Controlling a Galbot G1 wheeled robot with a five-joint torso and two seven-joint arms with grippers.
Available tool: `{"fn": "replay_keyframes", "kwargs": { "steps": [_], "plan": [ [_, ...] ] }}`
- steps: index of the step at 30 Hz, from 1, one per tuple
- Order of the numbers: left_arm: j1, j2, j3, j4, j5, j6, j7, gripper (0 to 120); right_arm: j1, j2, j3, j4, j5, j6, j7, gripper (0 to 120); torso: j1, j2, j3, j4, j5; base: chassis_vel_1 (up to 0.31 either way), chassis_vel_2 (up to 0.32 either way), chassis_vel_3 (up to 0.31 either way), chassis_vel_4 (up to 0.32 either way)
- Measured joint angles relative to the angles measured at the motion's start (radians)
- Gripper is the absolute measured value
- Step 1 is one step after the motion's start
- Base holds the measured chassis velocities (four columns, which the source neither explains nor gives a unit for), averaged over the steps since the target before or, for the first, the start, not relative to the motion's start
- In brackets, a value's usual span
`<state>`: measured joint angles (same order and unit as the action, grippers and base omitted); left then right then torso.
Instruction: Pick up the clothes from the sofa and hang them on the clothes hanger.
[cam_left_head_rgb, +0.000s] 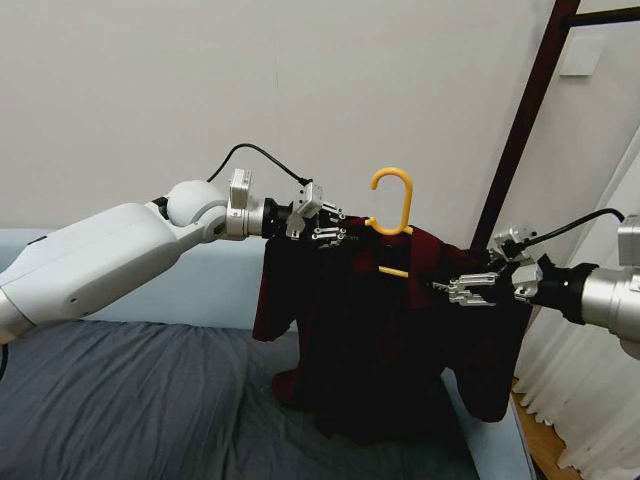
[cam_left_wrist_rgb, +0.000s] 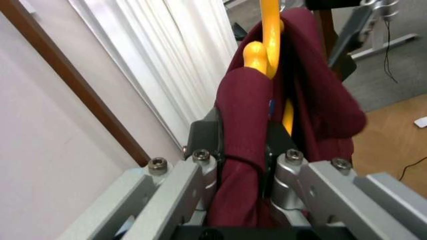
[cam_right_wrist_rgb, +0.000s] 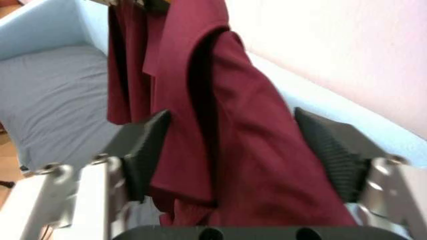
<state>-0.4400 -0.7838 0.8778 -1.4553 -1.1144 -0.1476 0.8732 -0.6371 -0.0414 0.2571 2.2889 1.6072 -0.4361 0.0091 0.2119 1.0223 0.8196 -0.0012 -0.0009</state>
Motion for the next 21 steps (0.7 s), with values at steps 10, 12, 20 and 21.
{"fn": "replay_keyframes", "kwargs": {
  "steps": [10, 12, 20, 21],
  "plan": [
    [0.003, -0.014, 0.000, 0.011, -0.002, -0.018, 0.017, 11, -0.001, -0.010, -0.010, 0.002, -0.005, 0.008, -0.016, 39, 0.000, 0.000, 0.000, -0.0002, 0.0002, 0.000, 0.000, 0.000, 0.000],
    [0.005, -0.016, 0.000, 0.014, -0.002, -0.022, 0.019, 11, -0.001, -0.010, -0.013, 0.003, -0.009, 0.009, -0.020, 31, 0.000, 0.000, 0.000, -0.0003, 0.0002, 0.000, 0.000, 0.000, 0.000],
    [0.026, -0.015, -0.003, 0.032, 0.015, -0.043, 0.029, 11, -0.002, -0.011, -0.044, 0.000, -0.047, 0.028, -0.046, 7, 0.000, 0.000, 0.000, -0.0001, 0.0001, 0.000, 0.000, 0.000, 0.000],
    [0.027, -0.015, -0.004, 0.033, 0.017, -0.043, 0.029, 11, -0.002, -0.011, -0.045, 0.000, -0.048, 0.029, -0.046, 7, 0.000, 0.000, 0.000, -0.0001, 0.0000, 0.000, 0.000, 0.000, 0.000]
  ]
}}
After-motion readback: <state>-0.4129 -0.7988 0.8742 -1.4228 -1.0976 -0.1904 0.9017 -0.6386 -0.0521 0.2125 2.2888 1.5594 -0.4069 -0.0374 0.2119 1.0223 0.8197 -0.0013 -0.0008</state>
